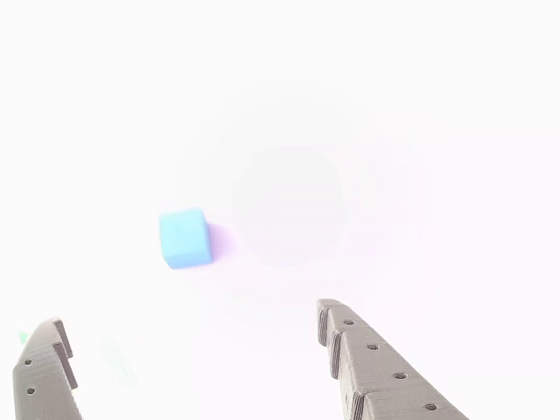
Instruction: Tower of hanoi
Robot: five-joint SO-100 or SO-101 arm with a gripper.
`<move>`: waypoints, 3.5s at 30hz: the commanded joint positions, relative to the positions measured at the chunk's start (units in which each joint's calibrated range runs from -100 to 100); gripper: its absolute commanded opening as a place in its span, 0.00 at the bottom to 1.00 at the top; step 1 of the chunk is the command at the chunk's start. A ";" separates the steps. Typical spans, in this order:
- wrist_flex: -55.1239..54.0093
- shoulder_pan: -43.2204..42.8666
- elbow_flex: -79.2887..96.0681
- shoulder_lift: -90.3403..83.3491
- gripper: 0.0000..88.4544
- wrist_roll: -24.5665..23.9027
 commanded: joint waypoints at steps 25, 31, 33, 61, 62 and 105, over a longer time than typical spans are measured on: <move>-60.47 -3.11 20.34 25.06 0.43 0.20; -67.60 -4.36 20.71 31.04 0.42 0.20; -69.62 -4.65 20.71 32.98 0.41 0.20; -86.14 -6.76 18.34 50.66 0.41 0.20; -86.14 -6.95 18.34 50.74 0.41 0.20; -89.86 -8.10 13.43 58.49 0.41 0.20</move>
